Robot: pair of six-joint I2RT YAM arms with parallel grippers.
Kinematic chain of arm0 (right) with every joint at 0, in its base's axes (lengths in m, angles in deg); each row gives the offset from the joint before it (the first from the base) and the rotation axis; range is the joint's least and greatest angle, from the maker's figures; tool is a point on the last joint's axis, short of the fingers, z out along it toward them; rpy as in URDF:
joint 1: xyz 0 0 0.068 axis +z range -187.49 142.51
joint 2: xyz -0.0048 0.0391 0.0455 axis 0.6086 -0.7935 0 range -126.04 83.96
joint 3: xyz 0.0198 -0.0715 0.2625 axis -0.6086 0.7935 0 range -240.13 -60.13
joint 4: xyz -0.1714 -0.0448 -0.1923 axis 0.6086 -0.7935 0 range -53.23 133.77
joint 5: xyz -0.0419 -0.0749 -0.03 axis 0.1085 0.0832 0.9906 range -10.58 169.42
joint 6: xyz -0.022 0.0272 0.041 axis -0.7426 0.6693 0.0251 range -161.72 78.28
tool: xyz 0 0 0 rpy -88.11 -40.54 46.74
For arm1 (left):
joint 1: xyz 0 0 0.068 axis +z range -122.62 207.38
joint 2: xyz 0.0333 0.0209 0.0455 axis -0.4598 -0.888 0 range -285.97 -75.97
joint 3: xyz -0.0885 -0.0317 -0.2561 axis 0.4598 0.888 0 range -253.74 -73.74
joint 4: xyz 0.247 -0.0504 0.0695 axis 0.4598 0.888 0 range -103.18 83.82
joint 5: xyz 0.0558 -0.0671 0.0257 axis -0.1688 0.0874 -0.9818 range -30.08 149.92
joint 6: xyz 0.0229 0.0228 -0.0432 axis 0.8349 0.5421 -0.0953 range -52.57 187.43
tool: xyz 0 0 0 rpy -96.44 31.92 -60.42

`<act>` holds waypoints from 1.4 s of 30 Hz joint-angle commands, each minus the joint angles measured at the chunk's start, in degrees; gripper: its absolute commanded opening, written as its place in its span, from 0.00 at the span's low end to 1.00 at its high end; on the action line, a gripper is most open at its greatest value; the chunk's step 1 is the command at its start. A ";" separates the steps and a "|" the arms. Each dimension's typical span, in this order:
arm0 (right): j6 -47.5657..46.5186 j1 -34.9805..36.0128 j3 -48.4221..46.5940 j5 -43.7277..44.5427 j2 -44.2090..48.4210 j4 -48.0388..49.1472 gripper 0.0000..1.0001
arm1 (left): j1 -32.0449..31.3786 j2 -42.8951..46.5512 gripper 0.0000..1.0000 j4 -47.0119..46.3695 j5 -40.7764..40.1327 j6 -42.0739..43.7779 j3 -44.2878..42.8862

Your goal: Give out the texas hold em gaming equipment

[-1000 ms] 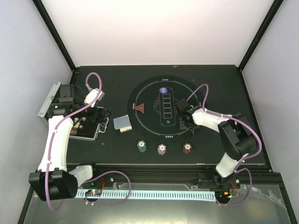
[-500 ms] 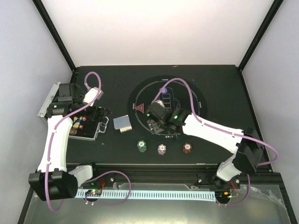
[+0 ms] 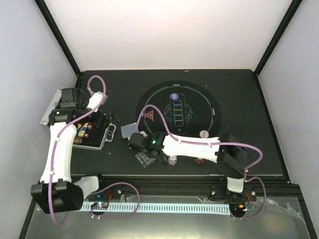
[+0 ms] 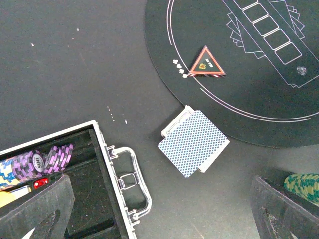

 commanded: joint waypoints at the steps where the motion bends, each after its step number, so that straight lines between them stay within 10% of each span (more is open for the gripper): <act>1: -0.92 -0.22 -2.34 -0.55 -2.35 -1.52 0.84 | 0.67 0.77 0.99 1.18 1.20 0.92 -2.06; 42: -1.80 -3.63 2.18 -2.59 -5.71 3.63 0.62 | 3.12 1.23 0.99 2.30 5.02 3.18 -2.76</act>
